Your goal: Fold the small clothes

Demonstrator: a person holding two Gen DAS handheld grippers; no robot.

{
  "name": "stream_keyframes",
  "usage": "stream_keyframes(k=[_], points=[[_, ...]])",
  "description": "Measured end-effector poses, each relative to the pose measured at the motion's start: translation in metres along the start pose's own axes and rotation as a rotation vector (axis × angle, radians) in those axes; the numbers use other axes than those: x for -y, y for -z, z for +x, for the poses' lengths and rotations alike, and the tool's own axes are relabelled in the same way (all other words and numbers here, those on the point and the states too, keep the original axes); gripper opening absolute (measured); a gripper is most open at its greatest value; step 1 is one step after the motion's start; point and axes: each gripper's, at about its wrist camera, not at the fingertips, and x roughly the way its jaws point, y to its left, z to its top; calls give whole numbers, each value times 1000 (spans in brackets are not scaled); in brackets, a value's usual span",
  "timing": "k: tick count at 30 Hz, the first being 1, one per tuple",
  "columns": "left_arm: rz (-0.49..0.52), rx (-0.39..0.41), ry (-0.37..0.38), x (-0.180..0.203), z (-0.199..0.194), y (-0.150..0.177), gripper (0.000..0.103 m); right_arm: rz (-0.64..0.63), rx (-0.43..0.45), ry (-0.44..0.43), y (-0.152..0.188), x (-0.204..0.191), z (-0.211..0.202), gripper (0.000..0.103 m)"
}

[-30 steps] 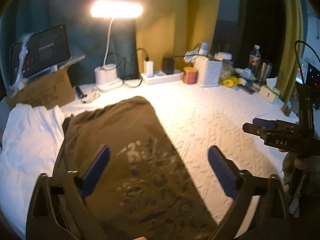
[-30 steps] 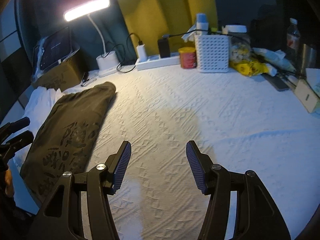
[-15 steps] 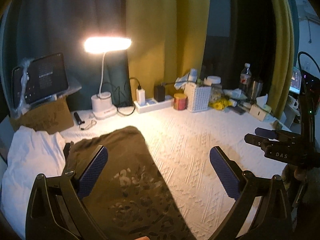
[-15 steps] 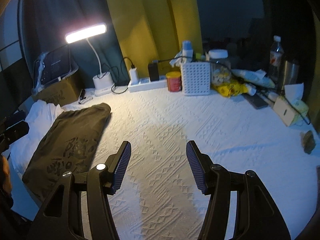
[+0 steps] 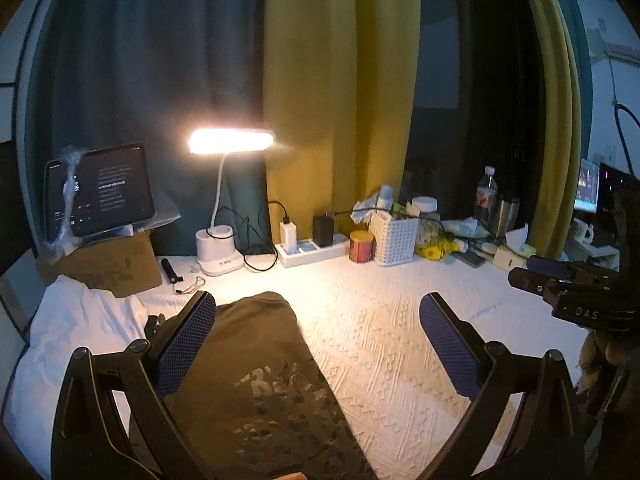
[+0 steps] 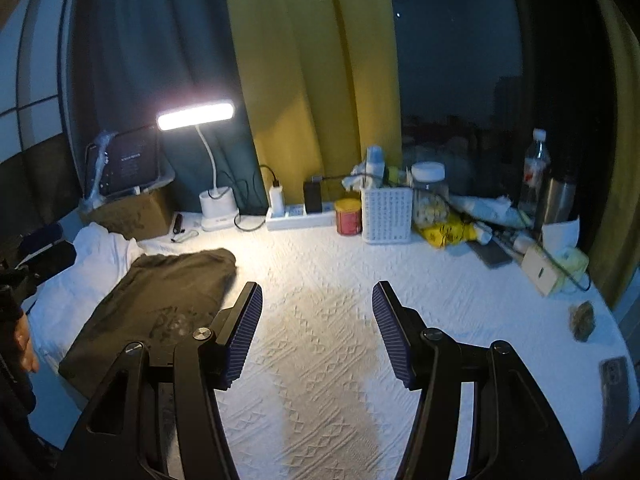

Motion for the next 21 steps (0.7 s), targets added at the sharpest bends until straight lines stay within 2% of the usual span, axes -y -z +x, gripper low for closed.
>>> stream_keyframes(k=[5, 11, 21], points=[[-18, 48, 16, -5, -14, -2, 101, -4, 47, 7, -12, -9, -22, 61], [-25, 112, 12, -9, -35, -4, 101, -19, 108, 78, -17, -20, -49, 61], [-4, 219, -55, -13, -72, -8, 101, -55, 205, 77, -20, -35, -86, 61]])
